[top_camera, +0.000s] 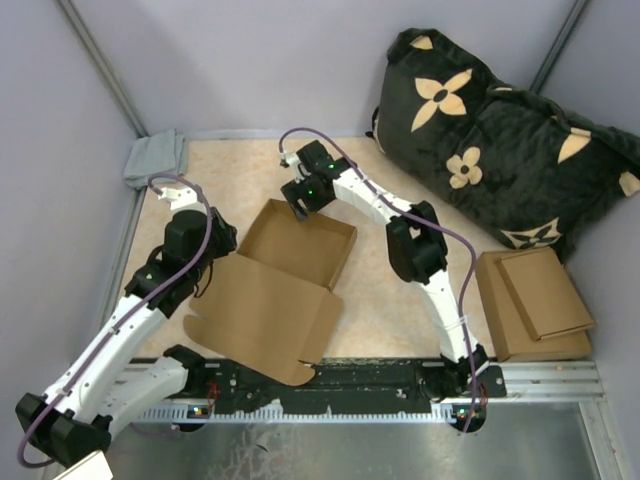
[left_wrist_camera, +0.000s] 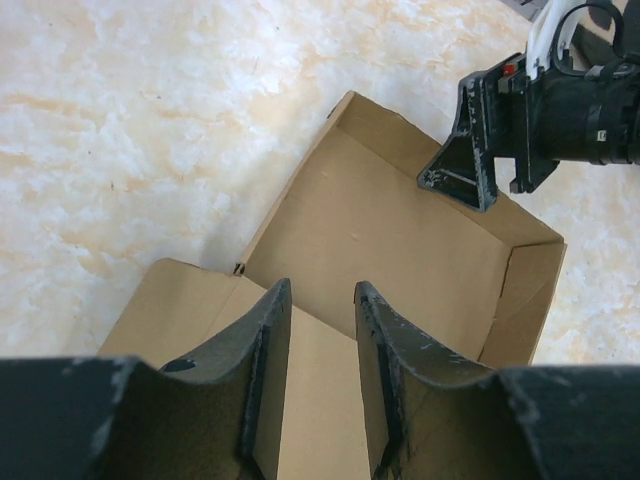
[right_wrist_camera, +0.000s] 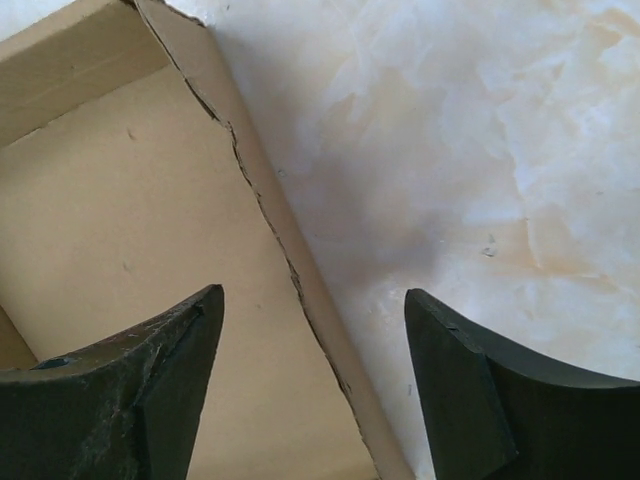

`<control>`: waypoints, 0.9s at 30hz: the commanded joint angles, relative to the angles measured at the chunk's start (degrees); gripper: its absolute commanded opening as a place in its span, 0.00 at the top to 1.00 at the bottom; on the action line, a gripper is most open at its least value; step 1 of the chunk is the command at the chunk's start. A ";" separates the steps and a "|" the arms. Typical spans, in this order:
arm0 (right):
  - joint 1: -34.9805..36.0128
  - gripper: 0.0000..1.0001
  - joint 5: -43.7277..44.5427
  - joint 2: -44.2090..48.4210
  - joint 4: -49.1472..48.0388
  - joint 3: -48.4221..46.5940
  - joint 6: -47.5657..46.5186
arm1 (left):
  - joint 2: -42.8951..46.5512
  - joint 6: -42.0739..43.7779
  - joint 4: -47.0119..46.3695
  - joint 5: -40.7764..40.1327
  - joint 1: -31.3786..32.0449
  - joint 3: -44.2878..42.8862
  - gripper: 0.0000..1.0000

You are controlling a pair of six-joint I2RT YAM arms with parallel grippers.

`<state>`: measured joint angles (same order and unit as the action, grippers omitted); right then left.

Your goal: Fold the paper box

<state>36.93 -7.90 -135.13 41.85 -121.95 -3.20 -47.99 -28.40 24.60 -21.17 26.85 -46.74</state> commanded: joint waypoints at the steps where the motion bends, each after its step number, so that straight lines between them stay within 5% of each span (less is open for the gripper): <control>1: 1.06 0.31 -0.93 -0.73 -0.04 -3.10 1.49 | -2.08 1.61 -3.81 0.58 -0.23 -1.60 0.62; 2: 1.08 0.36 -0.13 -1.33 0.36 -3.69 2.25 | -2.52 1.61 -4.28 0.92 -0.28 -1.64 0.62; 6: 0.89 0.84 7.28 -2.38 2.08 -5.78 6.65 | -3.83 1.47 -6.04 2.39 -0.30 -1.74 0.62; 9: -0.19 1.00 14.89 -0.38 4.14 -5.19 10.61 | -4.74 1.74 -6.91 3.51 -0.25 -2.10 0.62; 14: -4.47 1.00 25.06 7.95 5.39 3.42 20.31 | -7.15 1.92 -7.95 5.79 -0.28 -2.87 0.62; 21: -2.41 0.98 10.34 19.05 8.63 16.46 27.18 | -9.75 1.42 -9.36 8.51 -0.21 -3.27 0.62; 23: 1.01 0.77 6.15 22.20 9.42 20.87 29.60 | -10.29 1.41 -9.63 8.86 -0.15 -3.35 0.62; 25: 5.00 0.41 2.95 25.26 10.20 23.94 31.97 | -10.78 1.50 -9.72 8.97 -0.15 -3.59 0.62; 27: 8.84 0.33 2.67 29.05 10.15 26.12 34.27 | -11.05 1.57 -9.75 8.66 -0.20 -3.86 0.62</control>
<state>36.45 2.59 -114.61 50.41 -99.20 25.17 -58.63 -27.11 16.86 -13.45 26.85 -48.10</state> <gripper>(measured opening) 0.585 0.383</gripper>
